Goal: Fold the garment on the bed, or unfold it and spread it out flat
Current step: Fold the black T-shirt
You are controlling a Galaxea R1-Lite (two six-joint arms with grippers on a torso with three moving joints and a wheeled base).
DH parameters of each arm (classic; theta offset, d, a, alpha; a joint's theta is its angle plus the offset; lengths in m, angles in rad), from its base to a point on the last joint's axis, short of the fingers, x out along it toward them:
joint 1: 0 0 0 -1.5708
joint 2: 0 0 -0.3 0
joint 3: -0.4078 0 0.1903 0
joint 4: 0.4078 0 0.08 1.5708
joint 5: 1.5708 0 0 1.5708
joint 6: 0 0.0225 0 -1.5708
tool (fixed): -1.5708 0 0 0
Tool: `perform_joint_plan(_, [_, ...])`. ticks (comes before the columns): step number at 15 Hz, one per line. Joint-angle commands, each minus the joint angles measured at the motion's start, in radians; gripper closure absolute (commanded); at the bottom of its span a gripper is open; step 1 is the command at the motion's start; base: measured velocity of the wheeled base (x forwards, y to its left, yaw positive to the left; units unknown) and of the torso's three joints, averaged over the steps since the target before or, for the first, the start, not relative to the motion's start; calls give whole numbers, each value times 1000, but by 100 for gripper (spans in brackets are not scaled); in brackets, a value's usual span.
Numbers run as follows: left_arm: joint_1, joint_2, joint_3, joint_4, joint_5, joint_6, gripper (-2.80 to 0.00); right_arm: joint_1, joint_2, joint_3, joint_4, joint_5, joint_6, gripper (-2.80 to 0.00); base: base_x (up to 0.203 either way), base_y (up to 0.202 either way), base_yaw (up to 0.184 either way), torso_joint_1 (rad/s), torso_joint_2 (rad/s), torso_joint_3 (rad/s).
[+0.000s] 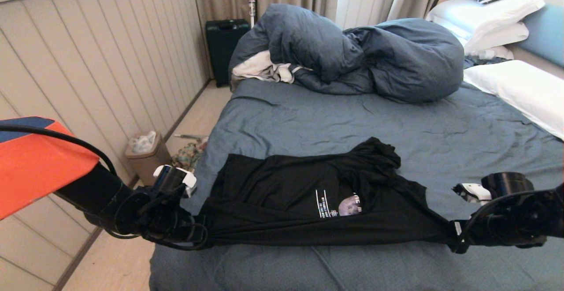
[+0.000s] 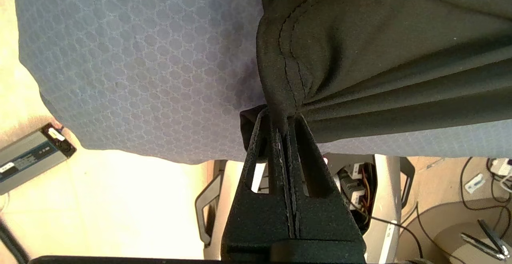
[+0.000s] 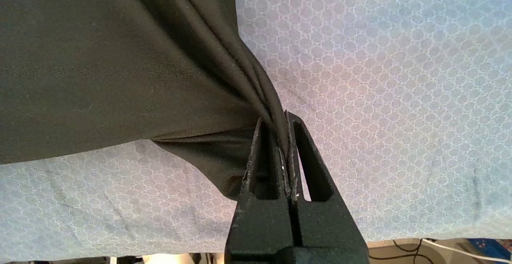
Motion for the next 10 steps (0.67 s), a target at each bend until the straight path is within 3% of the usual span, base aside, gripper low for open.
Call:
perform_joint_plan(1, [0, -1, 4, -2, 0, -2, 0, -1, -4, -2, -1, 0, -2, 0, 0, 0, 0, 0, 0, 0])
perform_joint_plan(7, [0, -25, 49, -6, -9, -3, 0, -9, -10, 16, 3, 0, -47, 0, 0, 0, 0, 0, 0, 0])
perform_joint_plan(10, [2, -50, 67, -3, -36, -2, 0, -20, -34, 32, 64, 2, -123, 0, 0, 0, 0, 0, 0, 0])
